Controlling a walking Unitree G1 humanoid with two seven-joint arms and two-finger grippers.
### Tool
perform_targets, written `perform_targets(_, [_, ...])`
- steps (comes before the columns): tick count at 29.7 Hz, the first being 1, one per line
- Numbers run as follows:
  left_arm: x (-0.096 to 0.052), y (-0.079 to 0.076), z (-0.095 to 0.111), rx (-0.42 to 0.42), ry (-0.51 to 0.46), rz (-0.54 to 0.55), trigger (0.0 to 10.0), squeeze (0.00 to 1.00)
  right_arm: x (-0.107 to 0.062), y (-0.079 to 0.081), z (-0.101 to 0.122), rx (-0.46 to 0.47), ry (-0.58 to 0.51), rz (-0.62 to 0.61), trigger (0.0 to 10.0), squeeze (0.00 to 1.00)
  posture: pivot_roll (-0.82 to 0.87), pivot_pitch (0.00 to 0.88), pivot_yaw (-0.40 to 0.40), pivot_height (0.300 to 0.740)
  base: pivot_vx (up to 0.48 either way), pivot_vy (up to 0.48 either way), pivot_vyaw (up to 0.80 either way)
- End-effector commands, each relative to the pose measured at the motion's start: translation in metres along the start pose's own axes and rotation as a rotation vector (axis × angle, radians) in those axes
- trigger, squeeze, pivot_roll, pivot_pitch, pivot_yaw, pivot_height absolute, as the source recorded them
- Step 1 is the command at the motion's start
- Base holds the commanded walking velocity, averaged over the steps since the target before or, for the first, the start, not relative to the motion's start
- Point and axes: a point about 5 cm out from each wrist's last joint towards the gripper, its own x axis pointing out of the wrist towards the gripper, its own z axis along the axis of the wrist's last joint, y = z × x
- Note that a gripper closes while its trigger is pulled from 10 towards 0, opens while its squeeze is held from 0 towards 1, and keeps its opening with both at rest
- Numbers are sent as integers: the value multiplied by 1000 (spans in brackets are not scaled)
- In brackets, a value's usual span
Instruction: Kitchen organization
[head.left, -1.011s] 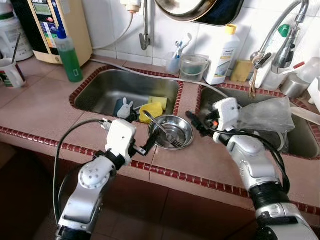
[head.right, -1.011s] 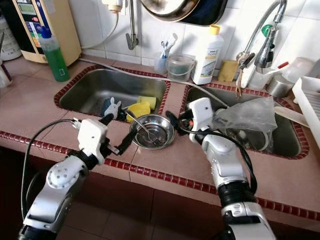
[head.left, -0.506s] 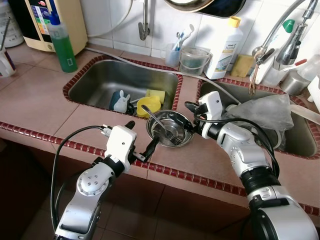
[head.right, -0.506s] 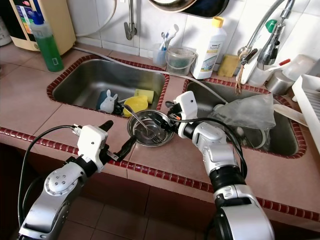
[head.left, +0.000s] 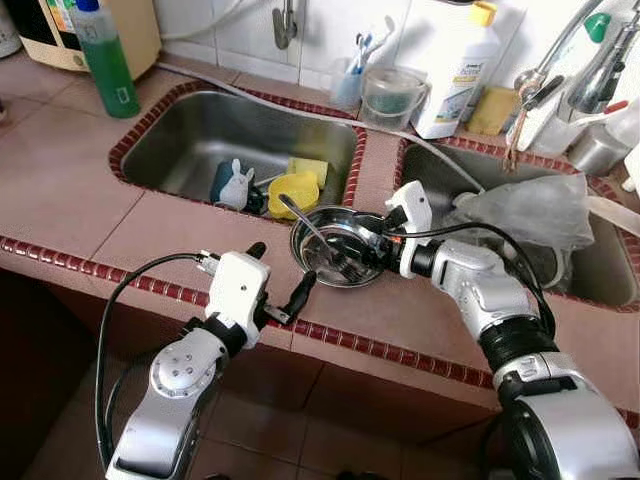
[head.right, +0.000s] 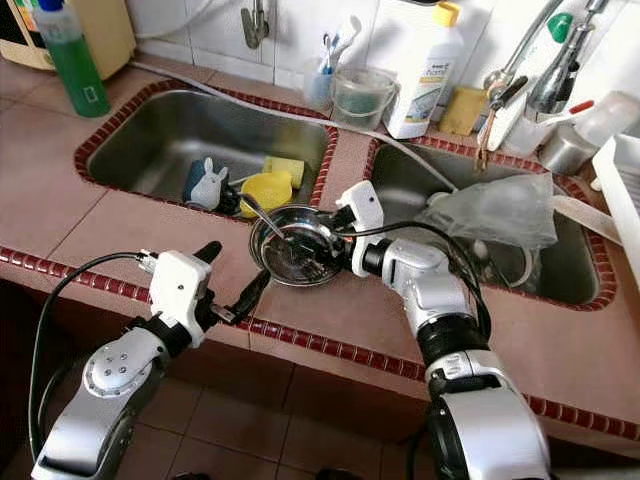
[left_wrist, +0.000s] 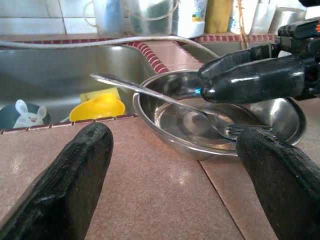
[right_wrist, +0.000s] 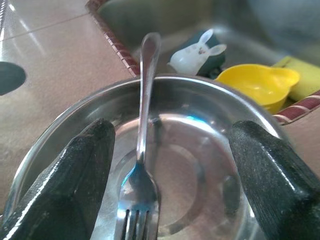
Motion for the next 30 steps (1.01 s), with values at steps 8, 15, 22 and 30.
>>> perform_targets(8, [0, -5, 5, -6, -10, 4, 10000, 0, 7, 0, 8, -2, 36, 42, 10000, 0, 15, 199, -138, 740, 0, 0, 0])
perform_targets(15, [0, -4, 6, -5, -13, 16, 10000, 0, 11, -2, 15, -1, 43, 34, 10000, 0, 21, 201, -143, 740, 0, 0, 0])
perform_targets(22, [0, -3, 8, -6, -17, 27, 10000, 0, 15, -4, 23, -33, 65, 17, 10000, 0, 23, 202, -147, 740, 0, 0, 0])
perform_targets(30, [1, -3, 9, -10, -24, 35, 10000, 0, 18, -5, 33, -52, 75, 22, 10000, 0, 23, 202, -155, 740, 0, 0, 0])
